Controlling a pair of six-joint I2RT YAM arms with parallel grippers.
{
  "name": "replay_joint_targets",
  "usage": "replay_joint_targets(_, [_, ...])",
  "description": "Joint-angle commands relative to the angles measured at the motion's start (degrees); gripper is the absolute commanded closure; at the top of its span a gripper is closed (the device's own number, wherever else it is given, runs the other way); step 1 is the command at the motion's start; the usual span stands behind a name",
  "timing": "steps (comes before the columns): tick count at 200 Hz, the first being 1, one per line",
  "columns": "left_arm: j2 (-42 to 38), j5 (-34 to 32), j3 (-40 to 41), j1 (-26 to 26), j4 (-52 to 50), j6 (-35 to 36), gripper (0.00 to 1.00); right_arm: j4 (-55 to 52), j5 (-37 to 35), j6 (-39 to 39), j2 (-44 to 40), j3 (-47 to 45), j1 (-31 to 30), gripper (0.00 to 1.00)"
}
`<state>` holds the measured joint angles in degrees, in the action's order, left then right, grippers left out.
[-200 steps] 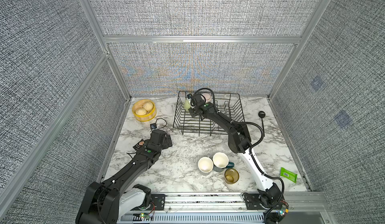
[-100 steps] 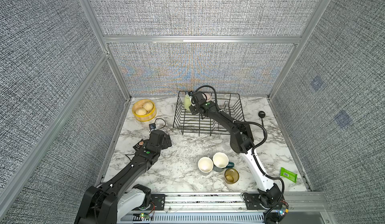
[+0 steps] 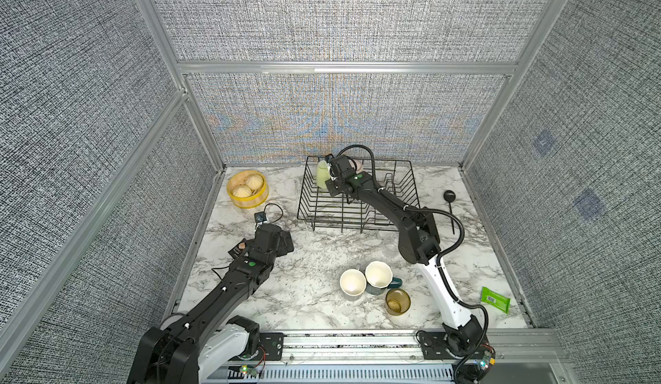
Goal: Load cups into a dish rack
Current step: Place the cup upside down at the dish rack, then pick up the cup from the bottom-center of the table.
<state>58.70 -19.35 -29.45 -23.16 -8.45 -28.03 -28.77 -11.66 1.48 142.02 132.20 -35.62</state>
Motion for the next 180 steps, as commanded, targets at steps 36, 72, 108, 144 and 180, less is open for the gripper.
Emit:
replay_joint_targets(36, [-0.7,0.0,0.9,0.0,1.2,1.0,0.01,-1.9,5.7,2.6,-8.9,-5.0,-0.9,0.88])
replay_joint_targets(72, [-1.9,0.2,1.5,0.1,1.8,1.6,0.01,0.8,10.4,3.1,-18.6,-15.8,-1.1,0.81])
replay_joint_targets(108, [-3.7,1.1,2.6,0.0,2.4,2.2,0.01,8.1,10.5,1.2,-31.3,-34.7,-0.7,0.72])
replay_joint_targets(144, [-5.7,7.5,3.6,0.0,4.3,3.2,0.01,13.7,10.3,-0.9,-47.7,-54.3,-0.6,0.68])
replay_joint_targets(180, [-3.4,15.4,3.8,0.0,7.4,4.1,0.03,18.0,7.0,-1.8,-63.8,-72.2,0.7,0.61])
